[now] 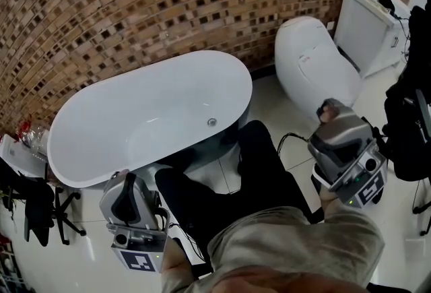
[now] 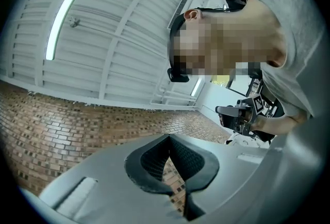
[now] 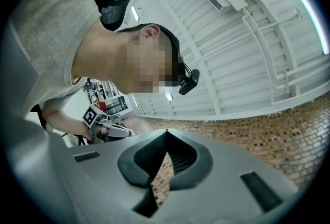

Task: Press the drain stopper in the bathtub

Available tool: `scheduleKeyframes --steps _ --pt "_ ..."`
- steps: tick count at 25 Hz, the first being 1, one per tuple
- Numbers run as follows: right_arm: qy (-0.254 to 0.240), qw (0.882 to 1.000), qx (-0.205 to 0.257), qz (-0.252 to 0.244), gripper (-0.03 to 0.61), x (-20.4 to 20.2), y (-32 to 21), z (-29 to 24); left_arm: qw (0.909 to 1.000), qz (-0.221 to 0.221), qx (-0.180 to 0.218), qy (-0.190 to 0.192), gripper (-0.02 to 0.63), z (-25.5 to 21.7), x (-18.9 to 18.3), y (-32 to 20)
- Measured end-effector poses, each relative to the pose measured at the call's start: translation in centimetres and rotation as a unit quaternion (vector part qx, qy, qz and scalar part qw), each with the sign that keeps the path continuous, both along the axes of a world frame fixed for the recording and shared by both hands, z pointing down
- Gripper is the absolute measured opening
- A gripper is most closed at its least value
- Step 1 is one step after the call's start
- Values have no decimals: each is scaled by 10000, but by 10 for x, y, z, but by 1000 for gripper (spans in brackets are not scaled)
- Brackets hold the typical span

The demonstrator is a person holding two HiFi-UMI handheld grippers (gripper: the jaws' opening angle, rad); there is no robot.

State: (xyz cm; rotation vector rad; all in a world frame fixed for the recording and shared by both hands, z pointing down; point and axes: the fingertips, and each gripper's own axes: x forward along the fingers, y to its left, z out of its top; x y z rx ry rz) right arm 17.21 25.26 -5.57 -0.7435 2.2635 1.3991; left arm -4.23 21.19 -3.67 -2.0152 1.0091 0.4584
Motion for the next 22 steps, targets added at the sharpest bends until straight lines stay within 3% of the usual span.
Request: scheduleKeyframes --steps 22 --pt "219 9996 74 177 2 -7 -3 5 10000 -30 19 -5 -8 -2 -1 3"
